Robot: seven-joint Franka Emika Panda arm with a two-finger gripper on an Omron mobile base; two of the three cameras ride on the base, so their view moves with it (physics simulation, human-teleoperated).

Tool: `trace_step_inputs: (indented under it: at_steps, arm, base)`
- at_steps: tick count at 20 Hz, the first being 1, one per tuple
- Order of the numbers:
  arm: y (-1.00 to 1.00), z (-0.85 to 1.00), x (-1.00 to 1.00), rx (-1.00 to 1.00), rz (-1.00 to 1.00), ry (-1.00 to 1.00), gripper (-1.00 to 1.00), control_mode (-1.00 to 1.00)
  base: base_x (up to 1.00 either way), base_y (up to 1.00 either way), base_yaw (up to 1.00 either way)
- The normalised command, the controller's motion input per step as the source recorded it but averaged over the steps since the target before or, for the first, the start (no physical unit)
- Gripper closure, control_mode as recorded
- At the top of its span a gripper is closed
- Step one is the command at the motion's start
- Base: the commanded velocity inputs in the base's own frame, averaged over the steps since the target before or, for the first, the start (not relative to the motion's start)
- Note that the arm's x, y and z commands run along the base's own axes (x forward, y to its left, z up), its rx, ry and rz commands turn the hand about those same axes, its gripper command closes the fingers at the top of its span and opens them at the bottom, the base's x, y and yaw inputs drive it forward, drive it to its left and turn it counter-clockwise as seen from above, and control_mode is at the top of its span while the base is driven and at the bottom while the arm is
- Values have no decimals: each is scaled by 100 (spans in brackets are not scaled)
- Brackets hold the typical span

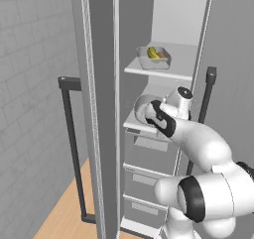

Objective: Take the meat container that has the fish and place it on the second highest rack of the freezer. Then take the vegetable container that has the sweet potato and cucumber and place it on the highest rack of the freezer.

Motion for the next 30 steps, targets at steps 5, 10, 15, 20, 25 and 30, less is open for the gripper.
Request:
trace_step_inputs:
  at_steps: [5,10,15,20,25,30]
  arm:
    - [-34,-31,87,0,-6,0,100,-100]
    - [-3,-27,83,0,-6,2,100,-100]
    - [3,-34,64,-2,-8,0,100,-100]
    - [5,-21,41,-3,-3,-2,-100,-100]
    - [26,4,-42,-7,0,-18,-100,-100]
    - [7,33,-93,-3,0,-23,-100,-100]
  base:
    - [0,0,0]
    - [0,0,0]
    - [0,0,0]
    - [0,0,0]
    - [0,0,0]
    - [0,0,0]
